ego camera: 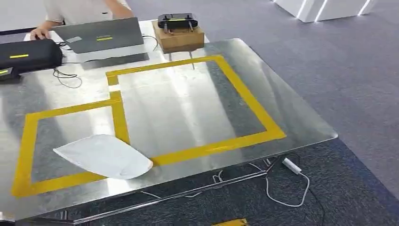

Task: Take the parts from the cabinet and place them on the table.

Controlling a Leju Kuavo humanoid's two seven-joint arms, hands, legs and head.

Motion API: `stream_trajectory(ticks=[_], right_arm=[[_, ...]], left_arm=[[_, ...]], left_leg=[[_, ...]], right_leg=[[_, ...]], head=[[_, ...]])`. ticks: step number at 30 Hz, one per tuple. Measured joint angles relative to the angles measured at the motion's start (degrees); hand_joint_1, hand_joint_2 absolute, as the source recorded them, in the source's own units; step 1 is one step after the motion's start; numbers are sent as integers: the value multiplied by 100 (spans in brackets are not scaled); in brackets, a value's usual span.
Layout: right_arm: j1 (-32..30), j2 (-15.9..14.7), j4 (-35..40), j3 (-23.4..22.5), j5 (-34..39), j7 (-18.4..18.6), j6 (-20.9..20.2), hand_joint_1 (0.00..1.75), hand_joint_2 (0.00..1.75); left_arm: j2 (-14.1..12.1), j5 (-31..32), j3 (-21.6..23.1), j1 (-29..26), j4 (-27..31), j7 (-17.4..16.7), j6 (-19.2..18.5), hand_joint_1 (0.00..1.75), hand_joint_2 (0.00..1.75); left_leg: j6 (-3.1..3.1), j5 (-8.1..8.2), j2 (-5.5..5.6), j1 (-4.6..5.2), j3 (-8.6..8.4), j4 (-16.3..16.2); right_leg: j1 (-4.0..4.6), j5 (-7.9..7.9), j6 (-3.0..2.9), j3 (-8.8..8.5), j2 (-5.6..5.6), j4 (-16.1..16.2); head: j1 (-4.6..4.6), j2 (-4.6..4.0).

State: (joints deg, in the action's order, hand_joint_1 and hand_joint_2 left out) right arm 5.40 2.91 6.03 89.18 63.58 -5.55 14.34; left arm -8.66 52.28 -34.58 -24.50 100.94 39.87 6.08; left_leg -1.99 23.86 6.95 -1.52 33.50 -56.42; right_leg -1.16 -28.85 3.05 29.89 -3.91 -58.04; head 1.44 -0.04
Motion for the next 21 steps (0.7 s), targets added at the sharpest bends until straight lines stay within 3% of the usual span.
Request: stream_trajectory(ticks=[2, 4, 5, 7, 8, 9, 11, 12, 13, 14, 17, 18, 19, 20, 21], right_arm=[[2, 0, 0, 0, 0, 9, 4, 0, 0], [15, -4, 0, 0, 2, 9, 2, 0, 0], [11, -4, 0, 0, 4, 9, -4, 0, 0], [-9, -4, 0, 0, 7, 18, -4, 0, 0], [-18, -4, 0, 0, 11, 26, -2, 0, 0], [-21, -4, 0, 0, 15, 28, -2, 0, 0], [-9, -4, 0, 0, 15, 28, 2, 0, 0], [1, -4, 0, 0, 15, 28, 2, 0, 0], [5, -6, 0, 0, 15, 28, 4, 0, 0], [8, -7, 0, 0, 15, 28, 4, 0, 0], [26, -7, 0, 0, 15, 33, 4, 0, 0], [34, -7, 0, 0, 15, 33, 4, 0, 0], [41, -7, 0, 0, 15, 31, 4, 0, 0], [40, -7, 0, 0, 15, 31, 4, 0, 0], [28, -7, 0, 0, 17, 35, 4, 0, 0]], left_arm=[[9, 0, -44, -42, 0, 0, 0, 0, 0], [4, 2, -79, -54, 2, 0, 0, 0, 0], [4, 11, -74, -13, 2, 0, 0, 0, 0], [4, 44, -74, -3, 2, 0, 0, 0, 0], [7, 50, -74, -16, 0, 0, 0, 0, 0], [7, 52, -74, -25, 0, 0, 0, 0, 0], [4, 57, -83, -25, 2, 0, 0, 0, 0], [4, 61, -92, -24, 2, 0, 0, 0, 0], [4, 61, -94, -18, 2, 0, 0, 0, 0], [4, 63, -92, 7, 4, 0, 0, 0, 0], [18, 66, -107, -38, 4, 0, 0, 0, 0], [20, 68, -118, -38, 7, 0, 2, 0, 0], [20, 68, -131, -48, 15, 0, 4, 0, 0], [22, 70, -127, -22, 15, 0, 4, 0, 0], [31, 79, -114, -4, 15, 0, 4, 0, 0]], left_leg=[[-96, -72, 138, -20, 23, 48], [-108, 117, -423, 25, 120, -184], [-119, 399, -569, 30, 333, -640], [-125, 813, -631, 27, 757, -1582], [-122, 856, -631, 28, 850, -1807], [-115, 772, -632, 29, 811, -1766], [-90, 312, -708, 33, 376, -969], [-74, 112, -895, 44, 90, -462], [-69, 103, -1269, 75, -95, -112], [-9, 115, -1233, 102, -102, -47], [76, 120, -981, 121, -57, -41], [124, 89, -903, 74, -70, -18], [141, 86, -847, 67, -66, -17], [178, 83, -788, 64, -59, -18], [196, 85, -698, 66, -51, -19]], right_leg=[[5, 41, -105, -4, 132, -9], [3, 71, -182, -7, 264, 24], [20, 72, -203, 2, 355, 24], [47, 59, -224, 13, 531, 22], [54, 54, -231, 12, 611, 21], [59, 49, -234, 7, 688, 21], [61, 29, -219, -17, 849, 20], [62, 13, -203, -40, 910, 20], [99, -6, -175, -65, 964, 17], [136, -46, -132, -42, 1014, -6], [142, -62, -63, -166, 1238, 77], [107, -99, -4, -127, 1139, 60], [101, -218, 23, -77, 777, -88], [96, -434, 30, 82, 545, -460], [101, -691, 33, 344, 444, -1008]], head=[[-2, 0], [-50, 0], [-68, 0], [-63, 0], [-68, 0], [-63, 0], [-63, 0], [-66, 0], [-68, 0], [-74, 0], [-46, -2], [-48, 0], [-15, 0], [-2, 0], [11, 0]])
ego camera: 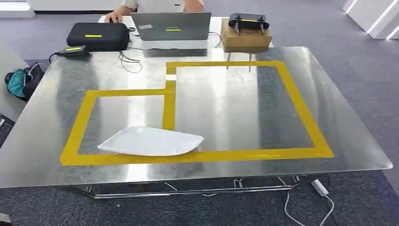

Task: Take the parts from the cabinet and place them on the table.

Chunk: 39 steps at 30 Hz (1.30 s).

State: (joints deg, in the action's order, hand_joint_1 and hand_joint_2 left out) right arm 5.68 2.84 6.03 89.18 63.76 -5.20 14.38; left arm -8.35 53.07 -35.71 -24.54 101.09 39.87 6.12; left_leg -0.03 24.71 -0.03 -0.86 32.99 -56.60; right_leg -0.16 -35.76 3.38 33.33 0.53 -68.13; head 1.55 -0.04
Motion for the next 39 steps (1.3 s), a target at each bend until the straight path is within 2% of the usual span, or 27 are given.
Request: stream_trajectory(ticks=[2, 3, 5, 6, 7, 8, 12, 13, 14, 16, 18, 19, 21, 22, 23, 24, 27, 28, 29, 30, 32, 33, 34, 36, 37, 38, 39], right_arm=[[-29, 0, 0, 0, -2, 6, 0, 0, 0], [-38, 0, 0, 0, -2, 9, 2, 0, 0], [-34, 0, 0, 2, -2, 9, 13, 0, 0], [-30, 0, 0, 2, -2, 9, 17, 0, 0], [-25, 0, 0, 2, 0, 9, 20, 0, 0], [-24, 0, 0, 0, 0, 9, 17, 0, 0], [-10, 0, 2, 2, 2, 13, -4, 0, 0], [0, -9, 2, 2, 2, 11, 0, 0, 0], [-3, -7, 2, 2, 4, 9, 0, 0, 0], [-23, -9, 2, 2, 7, 9, -2, 0, 0], [-40, -9, 2, 2, 7, 9, 0, 0, 0], [-39, -7, 2, 2, 7, 9, 0, 0, 0], [-24, -7, 2, 2, 7, 9, 0, 0, 0], [-17, -9, 2, 2, 7, 9, 0, 0, 0], [-17, -9, 2, 2, 7, 9, 0, 0, 0], [-12, -9, 2, 2, 7, 9, 0, 0, 0], [9, -7, 2, 2, 7, 9, 0, 0, 0], [14, -7, 2, 2, 7, 9, 0, 0, 0], [20, -7, 2, 2, 7, 7, 0, 0, 0], [14, -7, 2, 2, 7, 7, 0, 0, 0], [-17, -7, 2, 2, 11, 9, 0, 0, 0], [-29, -7, 2, 2, 13, 9, 0, 0, 0], [-39, -7, 2, 2, 15, 9, 0, 0, 0], [-34, -7, 2, 2, 39, 9, 0, 0, 0], [-29, -7, 2, 2, 52, 9, 0, 0, 0], [-28, -7, 2, 2, 59, 9, 0, 0, 0], [-27, -7, 2, 2, 70, 9, 0, 0, 0]], left_arm=[[11, 33, -2, -8, 0, 0, -2, 0, 0], [17, 42, -2, -10, 0, 0, -2, 0, 0], [35, 50, -2, -12, 0, 0, -2, 0, 0], [37, 50, -4, -11, 0, 0, -2, 0, 0], [37, 54, -4, -13, 0, 0, -2, 0, 0], [35, 59, -4, -2, 0, 0, -2, 0, 0], [35, 85, -42, -59, 2, 0, 0, 0, 0], [37, 90, -66, -73, 2, 0, 4, 0, 0], [24, 94, -81, -48, 2, 0, 4, 0, 0], [31, 105, -81, -14, 2, 0, 9, 0, 0], [35, 114, -85, -33, 0, 0, 11, 0, 0], [35, 129, -87, -35, 0, 0, 11, 0, 0], [33, 135, -101, -37, 0, 0, 11, 0, 0], [31, 138, -107, -36, 0, 0, 15, 0, 0], [26, 138, -105, -17, 2, 0, 13, 0, 0], [28, 144, -103, -1, 2, 0, 15, 0, 0], [37, 144, -116, -62, 2, 0, 18, 0, 0], [37, 142, -116, -61, 2, 0, 20, 0, 0], [35, 142, -120, -54, 4, 0, 24, 0, 0], [39, 144, -112, -39, 4, 0, 24, 0, 0], [44, 144, -107, -29, 4, 0, 24, 0, 0], [48, 148, -107, -33, 4, 0, 26, 0, 0], [55, 164, -107, -33, 4, 0, 35, 0, 0], [61, 221, -112, -35, 4, 0, 53, 0, 0], [59, 260, -116, -34, 4, 0, 70, 0, 0], [57, 280, -120, -28, 4, 0, 77, 0, 0], [57, 297, -118, -16, 4, 0, 85, 0, 0]], left_leg=[[10, 1, 168, 13, 4, -2], [10, 1, 264, 15, -1, -4], [8, 0, 449, 10, -18, -8], [-6, 4, 530, 2, -31, -9], [-32, 6, 606, -5, -28, -12], [-73, 17, 682, 29, 9, -60], [-227, -71, 895, -27, 91, 0], [-247, 8, 488, 14, 125, -96], [-274, 206, 218, 28, 264, -386], [-303, 667, 68, 19, 730, -1360], [-314, 756, 64, 18, 956, -1830], [-311, 601, 62, 18, 869, -1680], [-287, 108, -68, 24, 368, -749], [-265, -58, -350, 38, 87, -264], [-263, 14, -523, 103, -4, -37], [-179, 3, -421, 77, 16, -44], [-88, 2, -211, 81, 27, -12], [-51, -21, -152, 41, 13, 4], [-22, -25, -89, 35, 17, 3], [5, -29, -28, 32, 24, 3], [25, -25, 134, 36, 32, 0], [24, -25, 210, 37, 30, -1], [24, -26, 304, 34, 25, -3], [12, -29, 473, 23, 7, -6], [-14, -27, 549, 14, 5, -11], [-52, -33, 611, 35, 26, -28], [-79, -33, 695, 37, 67, -66]], right_leg=[[3, -229, -11, 417, -34, -767], [4, -129, -22, 456, -35, -767], [0, 385, -52, 195, -78, -73], [-10, 658, -66, -25, -191, 434], [-37, 778, -75, -179, -456, 826], [-83, 716, -84, -240, -639, 977], [-69, 748, -223, -279, -375, 982], [-66, 763, -250, -292, -300, 995], [-52, 758, -289, -297, -225, 1001], [-32, 741, -315, -295, -36, 1001], [-28, 728, -326, -302, 136, 1000], [-28, 717, -322, -312, 221, 1000], [-28, 683, -300, -357, 373, 1000], [-11, 663, -270, -391, 431, 1000], [40, 620, -230, -388, 493, 974], [58, 607, -206, -356, 529, 985], [61, 575, -134, -502, 751, 1048], [31, 521, -91, -465, 619, 1003], [33, 320, -72, -355, 248, 713], [23, 104, -62, -159, 87, 286], [22, -242, -57, 314, -27, -646], [22, -235, -57, 428, -33, -810], [21, -76, -62, 418, -36, -697], [2, 465, -74, 88, -102, 124], [-29, 712, -72, -130, -319, 622], [-59, 687, -83, -214, -616, 840], [-82, 670, -110, -244, -587, 938]], head=[[13, 0], [13, 0], [13, 0], [17, 0], [15, 0], [6, 0], [7, 0], [-18, 0], [-68, 0], [-63, 0], [-66, 0], [-61, 0], [-61, 0], [-65, 0], [-79, 0], [-55, 0], [-48, 0], [-29, 0], [-13, 0], [2, 0], [0, 0], [0, -2], [0, 0], [2, 0], [4, 0], [4, 0], [-13, -2]])
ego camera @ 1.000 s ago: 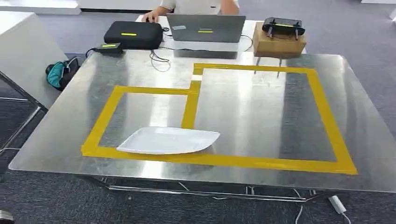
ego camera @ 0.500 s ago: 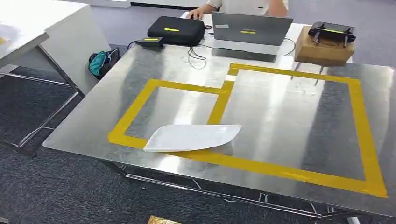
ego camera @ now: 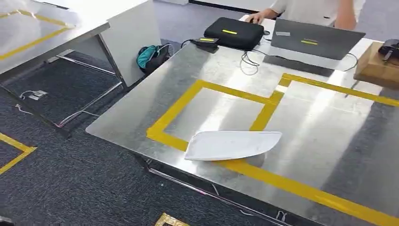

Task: Take the parts from the cabinet and place them on the table.

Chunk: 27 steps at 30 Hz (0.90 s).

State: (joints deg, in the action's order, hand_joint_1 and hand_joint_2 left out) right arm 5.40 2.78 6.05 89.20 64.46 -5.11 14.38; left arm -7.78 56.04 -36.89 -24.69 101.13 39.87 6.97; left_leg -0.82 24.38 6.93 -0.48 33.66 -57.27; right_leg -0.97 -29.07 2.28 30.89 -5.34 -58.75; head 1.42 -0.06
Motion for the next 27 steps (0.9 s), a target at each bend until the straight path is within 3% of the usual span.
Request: stream_trajectory(ticks=[3, 4, 5, 6, 8, 9, 10, 12, 13, 14, 15, 18, 19, 20, 21, 22, 24, 25, 26, 27], right_arm=[[3, -2, 0, 0, 11, 7, 0, 0, 0], [14, -2, 0, 0, 9, 7, 2, 0, 0], [21, -4, -2, 0, 9, 4, 0, 0, 0], [17, -2, 0, 0, 9, 4, -2, 0, 0], [-5, -4, 0, 0, 6, 11, -4, 0, 0], [-14, -4, -2, 0, 2, 17, 2, 0, 0], [-14, -4, 0, 0, 0, 22, 2, 0, 0], [2, -4, 0, 0, -20, 37, 4, 0, 0], [11, -4, 0, 0, -26, 39, 4, 0, 0], [16, -4, 0, 0, -31, 44, 4, 0, 0], [15, -4, 0, 0, -35, 44, 4, 0, 0], [31, -4, 0, 0, -35, 52, -2, 0, 0], [39, -4, 0, 0, -35, 52, -4, 0, 0], [47, -4, 0, 0, -37, 52, -4, 0, 0], [45, -4, 0, 0, -35, 50, -4, 0, 0], [37, -4, 0, 0, -33, 50, -4, 0, 0], [10, -4, 0, 0, -26, 52, -7, 0, 0], [4, -4, 0, 2, -22, 52, -7, 0, 0], [1, -4, 0, 2, -20, 52, -7, 0, 0], [3, -4, 0, 2, -20, 52, -9, 0, 0]], left_arm=[[4, 37, -28, -45, 0, 0, 18, 0, 0], [2, 46, -46, -51, 0, 0, 20, 0, 0], [0, 57, -57, -55, 0, 0, 31, 0, 0], [-2, 81, -63, -19, 0, 0, 37, 0, 0], [2, 107, -63, 6, -2, 0, 50, 0, 0], [2, 120, -70, -2, -2, 0, 53, 0, 0], [9, 142, -79, -5, -7, 0, 53, 0, 0], [9, 153, -92, -2, -7, 0, 53, 0, 0], [9, 153, -105, -1, -7, 0, 53, 0, 0], [7, 153, -116, 4, -7, 0, 55, 0, 0], [4, 155, -118, 40, -7, 0, 55, 0, 0], [9, 155, -140, 5, -9, 0, 63, 0, 0], [9, 157, -144, 0, -7, 0, 64, 0, 0], [9, 157, -151, -8, -7, 0, 66, 0, 0], [2, 160, -149, 13, -7, 0, 68, 0, 0], [2, 160, -133, 38, -7, 0, 68, 0, 0], [2, 160, -136, 34, -7, 0, 68, 0, 0], [9, 162, -136, 32, -7, 0, 68, 0, 0], [11, 164, -133, 32, -9, 0, 68, 0, 0], [13, 168, -133, 31, -9, 0, 68, 0, 0]], left_leg=[[-136, -90, 200, -46, 49, 87], [-141, -66, 68, -48, 63, 48], [-164, 80, -339, -1, 142, -131], [-190, 301, -519, 1, 310, -481], [-213, 713, -627, -12, 736, -1399], [-217, 775, -629, -11, 866, -1680], [-216, 690, -629, -11, 847, -1660], [-195, 263, -674, -8, 475, -966], [-178, 59, -823, 3, 215, -507], [-155, -14, -1221, 31, -4, -145], [-122, 55, -1240, 87, -53, 38], [-27, 69, -1007, 88, -27, 17], [32, 30, -920, 44, -47, 59], [43, 26, -866, 37, -48, 60], [81, 13, -807, 30, -45, 59], [110, 10, -729, 28, -40, 59], [112, 11, -566, 29, -38, 57], [112, 11, -488, 29, -38, 56], [111, 10, -403, 24, -40, 54], [107, 10, -325, 14, -45, 52]], right_leg=[[44, 26, -125, -50, 197, -12], [21, 65, -184, -57, 283, 27], [32, 73, -207, -62, 346, 36], [48, 72, -231, -60, 424, 36], [72, 56, -254, -58, 604, 36], [78, 50, -262, -58, 696, 36], [81, 43, -261, -64, 778, 36], [84, 18, -246, -86, 935, 36], [84, 1, -227, -109, 998, 36], [114, -21, -195, -136, 1055, 34], [157, -74, -160, -99, 1107, -1], [162, -107, -100, -197, 1337, 70], [133, -150, -40, -206, 1290, 47], [132, -238, -10, -172, 960, -75], [124, -431, -3, -46, 704, -382], [124, -678, 3, 176, 565, -866], [126, -994, -1, 623, 532, -1703], [125, -988, -5, 743, 531, -1855], [121, -840, -11, 743, 532, -1753], [113, -596, -16, 634, 529, -1449]], head=[[4, 2], [15, 2], [-37, 2], [-39, 2], [-37, 0], [-39, 2], [-39, 0], [-37, 2], [-39, 0], [-42, 2], [-52, 2], [-15, 0], [-24, 2], [-11, 2], [15, 2], [31, 2], [28, 2], [33, 2], [33, 2], [31, 2]])
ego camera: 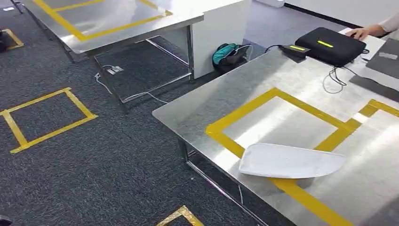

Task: Take the parts from the cabinet and place them on the table.

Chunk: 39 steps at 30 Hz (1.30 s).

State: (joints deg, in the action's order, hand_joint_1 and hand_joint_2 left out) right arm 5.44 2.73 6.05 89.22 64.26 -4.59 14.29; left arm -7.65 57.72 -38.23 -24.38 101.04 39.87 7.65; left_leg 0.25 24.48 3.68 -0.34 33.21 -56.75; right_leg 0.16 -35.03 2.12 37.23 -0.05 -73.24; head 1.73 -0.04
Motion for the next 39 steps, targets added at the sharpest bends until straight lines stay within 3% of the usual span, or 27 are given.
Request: stream_trajectory(ticks=[1, 2, 3, 4, 7, 11, 12, 13, 14, 15, 17, 18, 19, 20, 24, 25, 26, 27, 28, 29, 30, 31, 32, 33, 34, 35, 39], right_arm=[[3, 0, 0, 0, 0, 0, 0, 0, 0], [5, 0, 0, 0, 2, 0, 0, 0, 0], [9, 0, 0, 0, 4, 0, -2, 0, 0], [8, 2, 0, 0, 7, 0, -2, 0, 0], [11, 0, 0, 0, 33, 9, -2, 0, 0], [11, 0, 0, 0, 31, 11, -2, 0, 0], [31, -2, 0, 0, 28, 11, -2, 0, 0], [32, -4, 0, 0, 28, 4, -4, 0, 0], [-11, -9, 0, 0, 28, 15, 0, 0, 0], [-15, -13, 0, 0, 28, 15, 0, 0, 0], [-4, -13, 0, 0, 28, 15, 0, 0, 0], [4, -13, 0, 0, 26, 15, 0, 0, 0], [11, -13, 0, 0, 26, 15, 0, 0, 0], [12, -13, 0, 0, 26, 15, 0, 0, 0], [34, -13, 0, 0, 24, 15, -2, 0, 0], [43, -13, 0, 0, 24, 15, 0, 0, 0], [44, -13, 0, 0, 24, 15, 0, 0, 0], [36, -13, 0, 2, 26, 15, 0, 0, 0], [20, -13, 0, 0, 26, 17, 0, 0, 0], [8, -13, 0, 2, 26, 17, 0, 0, 0], [-4, -13, 0, 2, 26, 17, -2, 0, 0], [-8, -13, 0, 2, 26, 17, -2, 0, 0], [-4, -13, 0, 4, 26, 15, -2, 0, 0], [-1, -13, 0, 4, 26, 15, -2, 0, 0], [2, -13, 0, 4, 26, 15, -2, 0, 0], [12, -13, 0, 4, 26, 15, -2, 0, 0], [11, -9, 0, 7, 33, 15, 9, 0, 0]], left_arm=[[0, 4, -2, 1, 0, 0, 0, 0, 0], [0, 4, 0, 2, 2, 0, -2, 0, 0], [-2, 4, -2, 1, 2, 0, -2, 0, 0], [-9, 7, 0, 9, 2, 0, -7, 0, 0], [-9, 9, -9, -30, 2, 0, -17, 0, 0], [-9, 11, -7, -32, 2, 0, -18, 0, 0], [-7, 26, -17, -48, 2, 0, -22, 0, 0], [-13, 31, -17, -52, 2, 0, -22, 0, 0], [2, 57, 2, -3, 0, 0, -22, 0, 0], [11, 61, 2, -13, -2, 0, -24, 0, 0], [20, 68, 2, -13, -2, 0, -24, 0, 0], [20, 72, -2, -13, -2, 0, -24, 0, 0], [17, 74, -7, -10, -2, 0, -24, 0, 0], [17, 76, 0, 22, -2, 0, -24, 0, 0], [24, 76, -26, -26, 0, 0, -20, 0, 0], [26, 76, -35, -41, 2, 0, -15, 0, 0], [20, 81, -37, -25, 0, 0, -17, 0, 0], [30, 83, -22, 2, 0, 0, -17, 0, 0], [37, 83, -11, 5, 0, 0, -17, 0, 0], [39, 83, -13, 1, 0, 0, -20, 0, 0], [48, 83, -13, 0, 0, 0, -20, 0, 0], [55, 83, -11, 0, 0, 0, -20, 0, 0], [61, 85, -11, 0, 0, 0, -22, 0, 0], [61, 85, -11, 1, 0, 0, -22, 0, 0], [59, 85, -11, 1, 0, 0, -22, 0, 0], [59, 85, -13, 3, 0, 0, -22, 0, 0], [63, 83, -35, -51, 0, 0, -20, 0, 0]], left_leg=[[-14, -2, 92, -15, -9, -1], [-43, -2, 162, -30, -13, -6], [-85, -6, 225, -18, 3, -17], [-122, 1, 309, -6, 33, -59], [-222, -75, 459, -46, 62, 30], [-227, -79, 466, -48, 65, 33], [-249, -67, 339, -55, 88, -9], [-263, 70, -23, -11, 153, -164], [-295, 824, -297, -15, 889, -1760], [-292, 766, -298, -14, 892, -1787], [-271, 368, -343, -12, 539, -1132], [-255, 156, -464, -5, 255, -624], [-227, 43, -819, 20, -11, -190], [-223, 79, -865, 67, -70, 4], [-104, 33, -544, 65, -45, 34], [-81, 19, -486, 35, -49, 47], [-50, 10, -439, 24, -44, 45], [-25, 2, -360, 21, -39, 45], [-18, 2, -274, 22, -33, 43], [-17, 2, -194, 23, -33, 42], [-17, 2, -113, 24, -35, 41], [-18, 2, -17, 21, -40, 38], [-23, 0, 74, 16, -48, 37], [-34, -1, 159, 6, -59, 35], [-51, 0, 209, -2, -60, 30], [-101, 1, 297, 20, -27, 4], [-255, -83, 557, -36, 47, 60]], right_leg=[[-20, 319, 8, -228, -52, 527], [-51, 564, 17, -451, -187, 1022], [-100, 606, 40, -565, -505, 1336], [-103, 612, -6, -575, -500, 1390], [-50, 630, -101, -638, -332, 1380], [-50, 633, -106, -640, -325, 1381], [-77, 689, -185, -638, -213, 1421], [-64, 700, -208, -640, -161, 1429], [-17, 681, -261, -618, 165, 1428], [-13, 676, -266, -621, 249, 1428], [-10, 662, -261, -634, 400, 1428], [-10, 648, -247, -651, 466, 1428], [-1, 634, -225, -676, 523, 1428], [47, 580, -177, -666, 575, 1381], [28, 550, -61, -756, 826, 1455], [6, 469, -21, -693, 471, 1347], [-10, 286, -8, -561, 189, 1042], [-12, 59, 6, -340, 72, 564], [-12, -141, 19, -91, 27, 68], [-11, -228, 24, 96, 23, -264], [-11, -182, 27, 174, 21, -348], [-14, 19, 21, 119, 16, -151], [-21, 298, 14, -58, -2, 267], [-38, 589, 7, -312, -111, 816], [-58, 744, 10, -479, -285, 1171], [-100, 668, 10, -570, -597, 1406], [-51, 725, -155, -622, -295, 1433]], head=[[0, 0], [0, 0], [15, 0], [0, 0], [-2, 0], [0, 0], [-2, 0], [-37, 0], [-66, 0], [-63, 0], [-63, -2], [-66, 0], [-66, 0], [-81, 0], [-77, 0], [-59, 0], [-50, 0], [-35, 0], [-31, 0], [-37, 0], [-35, 0], [-33, 0], [-35, 0], [-33, 0], [-33, 0], [-39, -2], [-46, 0]])
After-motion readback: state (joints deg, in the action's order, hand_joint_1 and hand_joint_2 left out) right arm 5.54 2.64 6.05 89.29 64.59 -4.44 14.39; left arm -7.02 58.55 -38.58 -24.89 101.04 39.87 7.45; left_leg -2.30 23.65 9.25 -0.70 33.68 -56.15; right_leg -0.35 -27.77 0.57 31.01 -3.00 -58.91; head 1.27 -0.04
